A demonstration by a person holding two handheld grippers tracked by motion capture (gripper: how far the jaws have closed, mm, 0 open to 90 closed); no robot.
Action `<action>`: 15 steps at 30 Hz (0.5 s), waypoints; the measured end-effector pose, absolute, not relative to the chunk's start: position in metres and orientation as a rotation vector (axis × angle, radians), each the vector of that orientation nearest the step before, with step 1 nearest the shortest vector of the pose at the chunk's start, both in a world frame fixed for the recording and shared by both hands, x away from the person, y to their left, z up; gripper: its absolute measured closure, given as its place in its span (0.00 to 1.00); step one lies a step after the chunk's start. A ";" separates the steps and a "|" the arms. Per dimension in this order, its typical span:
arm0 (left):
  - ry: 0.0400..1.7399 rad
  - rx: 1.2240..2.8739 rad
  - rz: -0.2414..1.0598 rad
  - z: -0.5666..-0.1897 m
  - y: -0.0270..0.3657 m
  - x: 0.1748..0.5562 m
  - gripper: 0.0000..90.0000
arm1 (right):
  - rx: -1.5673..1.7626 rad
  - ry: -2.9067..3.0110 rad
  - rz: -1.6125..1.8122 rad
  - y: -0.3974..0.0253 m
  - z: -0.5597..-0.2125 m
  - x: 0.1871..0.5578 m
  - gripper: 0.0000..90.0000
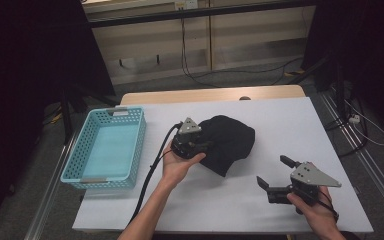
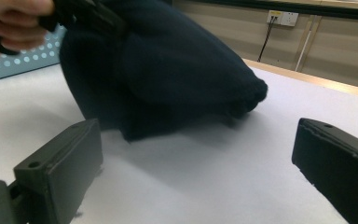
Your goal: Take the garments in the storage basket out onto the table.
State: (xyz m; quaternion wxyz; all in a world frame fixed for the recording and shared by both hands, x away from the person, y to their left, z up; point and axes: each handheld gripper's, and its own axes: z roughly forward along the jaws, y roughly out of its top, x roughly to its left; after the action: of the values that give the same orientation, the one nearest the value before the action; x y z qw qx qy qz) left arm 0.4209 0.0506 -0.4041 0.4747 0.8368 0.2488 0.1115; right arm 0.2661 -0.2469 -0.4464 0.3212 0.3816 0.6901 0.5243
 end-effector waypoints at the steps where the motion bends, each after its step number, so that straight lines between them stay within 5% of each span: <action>1: 0.614 2.057 0.266 -0.409 0.049 0.422 0.80 | 1.004 1.813 1.377 -0.247 -0.446 0.266 0.02; 15: 0.623 2.114 0.306 -0.437 0.035 0.422 0.72 | 1.001 1.818 1.373 -0.246 -0.447 0.266 0.02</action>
State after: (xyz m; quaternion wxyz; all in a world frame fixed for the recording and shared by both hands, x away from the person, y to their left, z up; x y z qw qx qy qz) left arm 0.4223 0.0347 -0.4370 0.4422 0.8522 0.2512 0.1232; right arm 0.2665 -0.2461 -0.4468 0.3209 0.3811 0.6919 0.5226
